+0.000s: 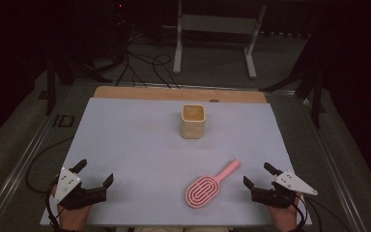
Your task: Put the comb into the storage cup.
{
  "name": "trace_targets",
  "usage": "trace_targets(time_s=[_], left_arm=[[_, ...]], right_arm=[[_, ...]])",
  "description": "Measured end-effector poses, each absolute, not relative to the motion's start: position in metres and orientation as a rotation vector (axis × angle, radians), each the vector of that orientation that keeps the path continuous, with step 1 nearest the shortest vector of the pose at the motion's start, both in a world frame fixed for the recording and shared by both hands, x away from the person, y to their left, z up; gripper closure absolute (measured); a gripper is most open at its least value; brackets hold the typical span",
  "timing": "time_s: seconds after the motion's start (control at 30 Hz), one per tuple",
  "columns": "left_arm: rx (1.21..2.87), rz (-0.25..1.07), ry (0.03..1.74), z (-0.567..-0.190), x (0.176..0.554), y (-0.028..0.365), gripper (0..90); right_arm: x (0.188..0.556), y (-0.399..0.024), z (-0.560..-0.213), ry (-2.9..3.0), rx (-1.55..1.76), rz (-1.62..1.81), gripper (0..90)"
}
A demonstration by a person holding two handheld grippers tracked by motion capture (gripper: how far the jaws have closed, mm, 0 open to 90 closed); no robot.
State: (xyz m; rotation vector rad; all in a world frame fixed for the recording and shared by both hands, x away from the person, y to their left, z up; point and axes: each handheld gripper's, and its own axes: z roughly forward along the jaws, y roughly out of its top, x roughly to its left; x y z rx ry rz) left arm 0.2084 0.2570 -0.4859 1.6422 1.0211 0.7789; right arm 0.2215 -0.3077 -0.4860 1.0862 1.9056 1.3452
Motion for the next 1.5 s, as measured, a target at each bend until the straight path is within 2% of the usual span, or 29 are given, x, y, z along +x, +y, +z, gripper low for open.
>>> trace_targets(time_s=[0.53,0.73,0.77,0.8,0.83,0.87,0.9,0.93,0.97,1.0,1.03,1.13,1.23,1.27,1.3,1.33,1.37,1.4,1.43,1.47,1.5], left_arm=[[1.647,0.781,1.023,-0.486,0.208,0.256,0.0],[1.650,0.780,1.022,-0.487,0.208,0.255,0.0],[1.651,0.780,1.022,-0.487,0.208,0.255,0.0],[1.651,0.780,1.022,-0.487,0.208,0.255,0.0],[1.652,0.780,1.021,-0.487,0.208,0.255,0.0],[1.653,0.780,1.020,-0.487,0.208,0.255,0.0],[1.655,0.780,1.021,-0.487,0.208,0.255,0.0],[1.658,0.781,1.020,-0.487,0.208,0.255,0.0],[1.659,0.781,1.020,-0.487,0.208,0.255,0.0],[1.659,0.781,1.020,-0.487,0.208,0.255,0.0],[1.659,0.781,1.019,-0.487,0.208,0.254,0.0],[1.660,0.781,1.019,-0.487,0.208,0.254,0.0],[1.661,0.780,1.020,-0.487,0.208,0.254,0.0],[1.661,0.780,1.020,-0.487,0.208,0.254,0.0],[1.662,0.779,1.020,-0.487,0.208,0.254,0.0],[1.662,0.779,1.020,-0.487,0.208,0.254,0.0],[1.662,0.780,1.018,-0.487,0.208,0.253,0.0],[1.662,0.780,1.018,-0.487,0.208,0.253,0.0],[1.663,0.780,1.019,-0.487,0.208,0.253,0.0],[1.663,0.780,1.019,-0.487,0.208,0.253,0.0],[1.663,0.779,1.019,-0.487,0.208,0.253,0.0]], right_arm=[[0.222,-0.298,-0.485,1.988,1.073,1.370,8.6],[0.222,-0.293,-0.486,2.047,1.054,1.396,14.9],[0.221,-0.292,-0.487,2.063,1.046,1.397,20.7],[0.221,-0.292,-0.487,2.063,1.046,1.397,20.7],[0.221,-0.290,-0.487,2.073,1.040,1.400,25.1],[0.221,-0.290,-0.487,2.073,1.040,1.400,25.1],[0.220,-0.288,-0.487,2.090,1.026,1.398,31.7],[0.220,-0.288,-0.487,2.090,1.026,1.398,31.7],[0.219,-0.284,-0.488,2.103,1.018,1.373,38.5],[0.219,-0.284,-0.488,2.103,1.018,1.373,38.5],[0.219,-0.281,-0.489,2.118,0.998,1.356,43.5],[0.218,-0.278,-0.489,2.136,0.977,1.344,47.7],[0.217,-0.274,-0.489,2.166,0.957,1.353,56.3],[0.217,-0.274,-0.489,2.166,0.957,1.353,56.3],[0.217,-0.274,-0.489,2.177,0.953,1.362,60.7],[0.217,-0.274,-0.489,2.177,0.953,1.362,60.7],[0.217,-0.273,-0.489,2.190,0.946,1.370,65.5],[0.217,-0.273,-0.489,2.190,0.946,1.370,65.5],[0.217,-0.273,-0.489,2.204,0.930,1.377,70.6],[0.217,-0.273,-0.489,2.204,0.930,1.377,70.6],[0.216,-0.271,-0.489,2.220,0.916,1.382,75.4]])
